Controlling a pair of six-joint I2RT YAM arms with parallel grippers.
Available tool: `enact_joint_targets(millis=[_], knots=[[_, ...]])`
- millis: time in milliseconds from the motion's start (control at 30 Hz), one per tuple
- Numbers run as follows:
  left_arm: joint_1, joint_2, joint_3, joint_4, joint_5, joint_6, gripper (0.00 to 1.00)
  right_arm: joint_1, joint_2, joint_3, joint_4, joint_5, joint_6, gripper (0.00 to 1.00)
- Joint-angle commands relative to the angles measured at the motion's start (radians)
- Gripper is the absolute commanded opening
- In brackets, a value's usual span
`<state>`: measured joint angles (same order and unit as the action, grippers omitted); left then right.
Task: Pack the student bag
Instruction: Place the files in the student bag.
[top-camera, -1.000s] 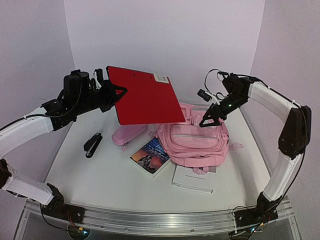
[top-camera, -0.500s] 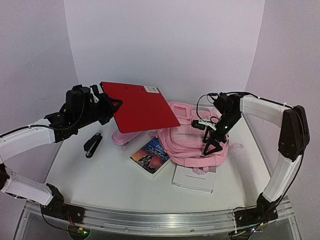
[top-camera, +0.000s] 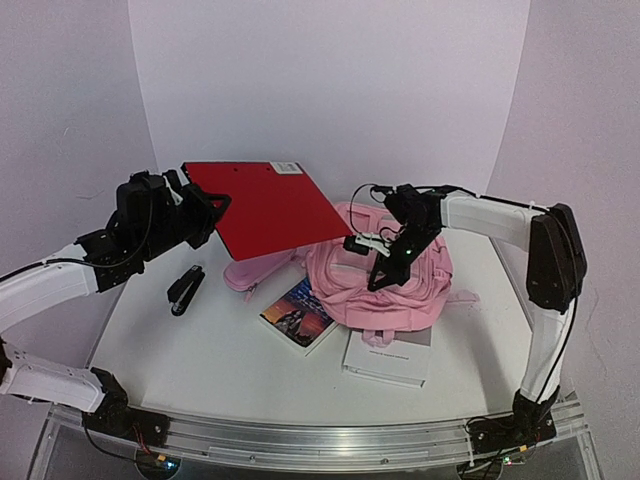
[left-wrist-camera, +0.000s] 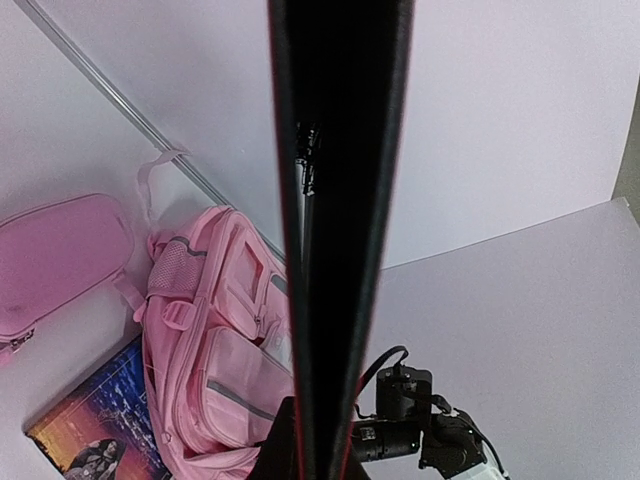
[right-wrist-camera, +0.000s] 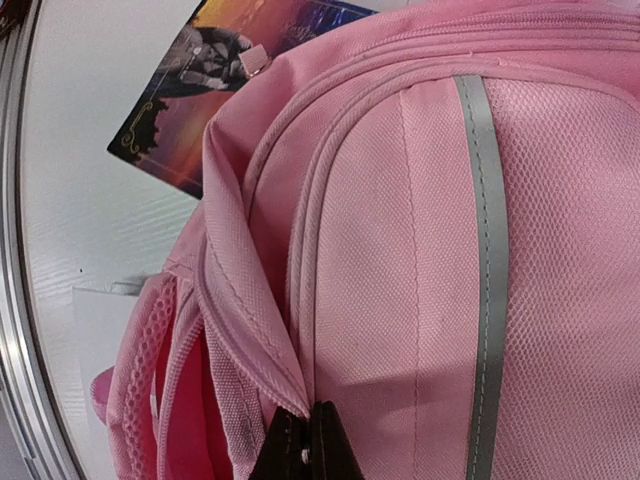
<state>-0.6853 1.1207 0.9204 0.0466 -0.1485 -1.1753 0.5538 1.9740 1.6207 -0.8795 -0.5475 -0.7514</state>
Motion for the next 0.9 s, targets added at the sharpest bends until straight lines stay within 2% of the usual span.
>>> enact_joint_targets(millis=[0,200,467,600,867], knots=[[0.001,-0.099,-0.017,0.076,-0.056,-0.029,0.00,0.011,0.010,0.097,0.065,-0.088,0.095,0.00],[0.001,-0.166,-0.046,0.037,-0.059,-0.027,0.00,0.004,0.037,0.235,0.067,-0.110,0.225,0.00],[-0.003,-0.189,-0.017,0.046,0.137,-0.007,0.00,-0.057,0.114,0.498,0.131,-0.192,0.571,0.00],[-0.004,-0.236,-0.018,0.009,0.226,-0.027,0.00,-0.101,0.139,0.566,0.194,-0.189,0.707,0.00],[-0.007,-0.350,-0.054,-0.119,0.293,-0.070,0.00,-0.182,0.183,0.637,0.315,-0.207,0.966,0.00]])
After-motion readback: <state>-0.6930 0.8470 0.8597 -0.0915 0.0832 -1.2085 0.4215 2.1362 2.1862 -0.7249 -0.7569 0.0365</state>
